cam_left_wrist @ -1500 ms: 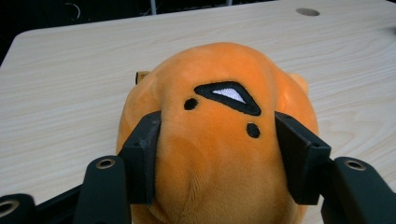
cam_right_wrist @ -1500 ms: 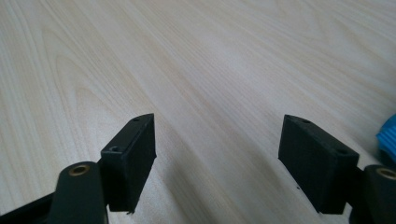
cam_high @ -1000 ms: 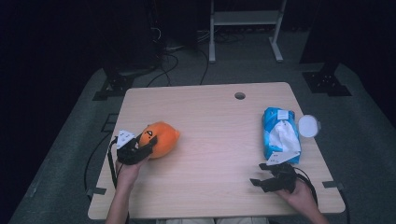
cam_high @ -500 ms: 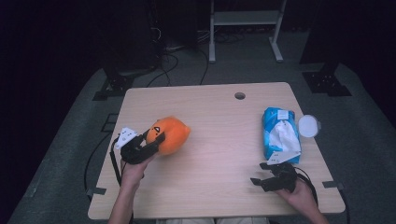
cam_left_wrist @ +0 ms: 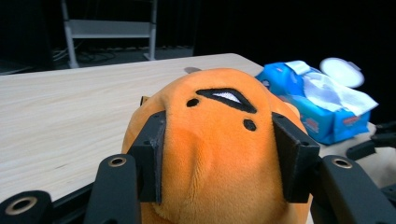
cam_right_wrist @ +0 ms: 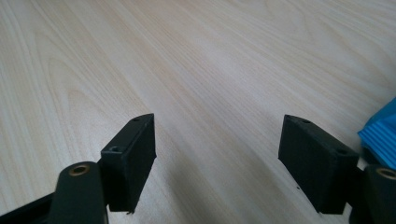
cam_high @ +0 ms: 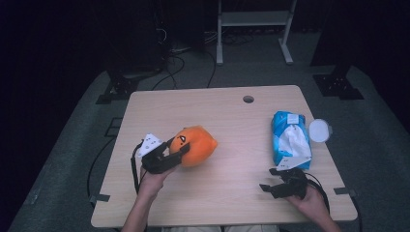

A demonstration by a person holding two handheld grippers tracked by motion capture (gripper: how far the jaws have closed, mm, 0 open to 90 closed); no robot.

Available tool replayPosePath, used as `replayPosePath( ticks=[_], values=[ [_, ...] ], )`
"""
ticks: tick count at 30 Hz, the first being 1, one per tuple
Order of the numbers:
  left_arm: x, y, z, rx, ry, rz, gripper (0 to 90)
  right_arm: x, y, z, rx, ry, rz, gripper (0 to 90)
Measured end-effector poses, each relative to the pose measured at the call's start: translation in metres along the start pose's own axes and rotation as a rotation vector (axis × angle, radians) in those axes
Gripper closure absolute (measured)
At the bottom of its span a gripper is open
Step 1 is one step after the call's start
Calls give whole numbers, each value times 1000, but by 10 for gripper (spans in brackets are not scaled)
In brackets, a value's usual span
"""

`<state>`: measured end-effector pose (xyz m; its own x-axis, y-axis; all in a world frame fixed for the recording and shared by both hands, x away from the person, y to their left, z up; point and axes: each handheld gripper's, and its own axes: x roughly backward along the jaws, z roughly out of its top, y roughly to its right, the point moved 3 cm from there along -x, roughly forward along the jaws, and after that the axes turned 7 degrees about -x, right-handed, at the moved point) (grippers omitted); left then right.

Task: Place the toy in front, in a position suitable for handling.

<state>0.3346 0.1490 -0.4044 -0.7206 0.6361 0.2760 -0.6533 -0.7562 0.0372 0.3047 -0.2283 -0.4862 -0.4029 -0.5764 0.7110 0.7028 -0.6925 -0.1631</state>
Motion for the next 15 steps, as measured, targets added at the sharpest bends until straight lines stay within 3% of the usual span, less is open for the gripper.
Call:
replayPosePath(
  ticks=[4, 6, 15],
  values=[
    [-3, 8, 1, -14, -2, -24, 455, 2, 1, 0, -4, 7, -2, 263],
    [-8, 16, 0, -29, -12, -65, 456, 3, 1, 0, -2, 5, -6, 263],
    [-19, 37, -5, -47, -25, -119, 455, 3, 2, 0, -3, 0, -12, 263]
  ],
)
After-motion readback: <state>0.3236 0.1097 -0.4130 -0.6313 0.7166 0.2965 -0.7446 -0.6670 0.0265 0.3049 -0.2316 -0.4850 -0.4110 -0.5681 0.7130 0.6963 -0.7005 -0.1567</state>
